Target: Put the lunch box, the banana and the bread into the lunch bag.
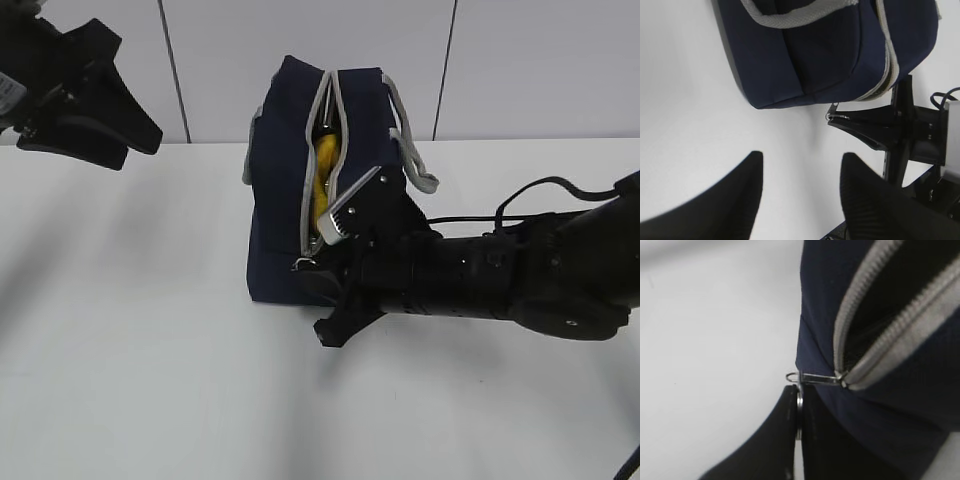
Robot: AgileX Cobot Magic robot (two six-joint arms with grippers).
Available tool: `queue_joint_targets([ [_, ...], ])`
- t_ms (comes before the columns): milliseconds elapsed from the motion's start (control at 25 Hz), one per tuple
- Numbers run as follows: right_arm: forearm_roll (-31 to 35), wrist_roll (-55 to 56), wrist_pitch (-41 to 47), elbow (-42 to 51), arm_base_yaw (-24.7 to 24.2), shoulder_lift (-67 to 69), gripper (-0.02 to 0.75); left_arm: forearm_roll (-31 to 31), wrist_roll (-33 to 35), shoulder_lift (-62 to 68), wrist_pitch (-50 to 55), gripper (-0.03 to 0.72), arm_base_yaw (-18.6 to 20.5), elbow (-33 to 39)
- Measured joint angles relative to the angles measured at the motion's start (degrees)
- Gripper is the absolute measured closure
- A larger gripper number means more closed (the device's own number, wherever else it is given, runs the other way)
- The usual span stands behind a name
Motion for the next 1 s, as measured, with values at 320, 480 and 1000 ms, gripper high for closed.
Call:
queue_joint_targets([
  [320, -0.57, 0.49, 0.0, 0.11, 0.0, -3.64, 0.754, 0.0, 0.0, 0.0, 0.0, 0.327, 0.0, 0.0],
  [480, -1.69, 2.16, -0.35, 0.11, -0.02, -4.77, 0.754, 0.0, 0.0, 0.0, 0.0, 0.327, 0.0, 0.0],
  [1000, -3.04, 4.21, -0.35, 0.35, -0.25, -9.41, 0.754, -0.17, 0.0, 0.0, 0.0, 0.327, 0.0, 0.0],
])
